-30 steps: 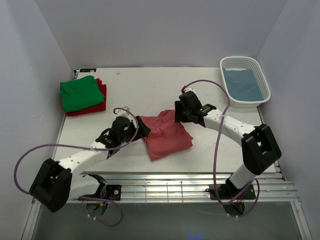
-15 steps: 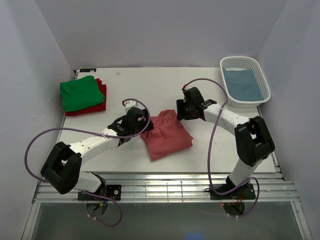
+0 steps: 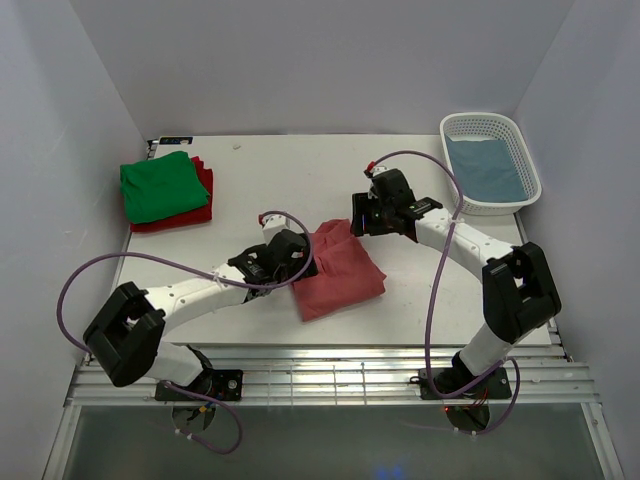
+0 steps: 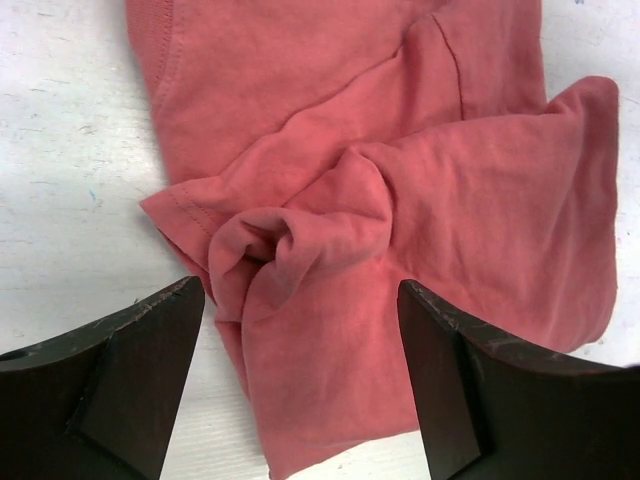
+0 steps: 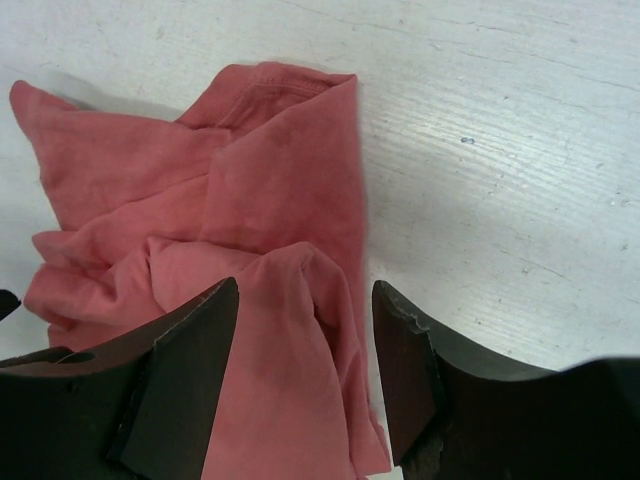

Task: Fold and stack the t-shirts
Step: Smooth out wrinkles on the folded tshirt

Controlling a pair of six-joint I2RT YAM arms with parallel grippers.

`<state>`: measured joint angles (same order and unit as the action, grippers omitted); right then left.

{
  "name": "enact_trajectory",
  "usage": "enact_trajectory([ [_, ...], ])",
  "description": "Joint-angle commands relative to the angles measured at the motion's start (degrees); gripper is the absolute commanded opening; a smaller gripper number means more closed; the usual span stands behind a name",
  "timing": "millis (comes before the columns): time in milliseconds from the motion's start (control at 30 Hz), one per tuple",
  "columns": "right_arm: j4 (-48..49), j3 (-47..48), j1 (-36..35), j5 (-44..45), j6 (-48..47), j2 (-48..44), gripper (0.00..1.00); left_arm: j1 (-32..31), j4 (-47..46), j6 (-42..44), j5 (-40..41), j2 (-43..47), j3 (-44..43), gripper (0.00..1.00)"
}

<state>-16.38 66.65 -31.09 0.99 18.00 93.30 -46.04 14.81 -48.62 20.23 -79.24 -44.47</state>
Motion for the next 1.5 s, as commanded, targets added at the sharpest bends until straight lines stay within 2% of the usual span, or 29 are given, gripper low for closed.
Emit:
enact_trajectory([
  [0,2.0,-0.5,0.2,-4.2,0.6,-0.7,0.62,-0.1,0.8,-1.0,2.3,-0.3,-0.2,0.88],
  [467,3.1,-2.9,0.2,-9.5,1.7,3.1,0.58,-0.2,-2.6,0.4,2.5,-5.7,-2.5,0.88],
  [533,3.1,-3.0,0.2,-10.3,1.7,3.5,0.54,-0.2,-2.9,0.4,2.6,-6.1,-2.8,0.85],
  [567,3.0,-3.0,0.2,-10.5,1.6,3.5,0.53,-0.2,-2.9,0.4,2.7,-6.3,-3.1,0.78],
  [633,3.1,-2.9,0.2,-11.1,1.7,3.5,0.44,-0.2,-2.7,0.2,3.1,-6.1,-3.4,0.69],
  [667,3.0,-2.8,0.2,-11.2,1.7,3.5,0.32,-0.2,-2.7,0.1,3.6,-5.9,-3.5,0.61],
  [733,2.4,-2.5,0.2,-11.4,1.7,3.5,0.14,-0.2,-2.6,0.1,4.0,-5.4,-3.8,0.54],
  [767,2.2,-2.3,0.1,-11.4,1.6,3.5,0.08,-0.1,-2.5,0.1,4.6,-5.2,-3.8,0.50],
  [800,2.1,-2.0,0.1,-11.5,1.4,3.2,0.08,-0.2,-2.0,0.2,4.7,-5.0,-4.0,0.43],
  [900,1.8,-1.7,0.0,-11.5,1.1,1.8,0.08,-0.2,-0.9,0.2,5.7,-3.5,-4.0,0.31],
  [1000,0.9,-0.9,-0.1,-11.1,0.9,0.1,0.08,-0.1,0.7,-0.2,6.7,-1.1,-4.1,0.23],
  [1233,-1.0,3.8,-0.1,-9.6,0.3,-2.4,0.08,-0.1,3.6,-1.7,10.4,5.9,-3.4,0.20],
  [1467,-1.4,7.3,-0.1,-8.6,0.4,-1.9,0.08,-0.2,4.0,-1.3,12.4,6.6,-5.0,0.19],
])
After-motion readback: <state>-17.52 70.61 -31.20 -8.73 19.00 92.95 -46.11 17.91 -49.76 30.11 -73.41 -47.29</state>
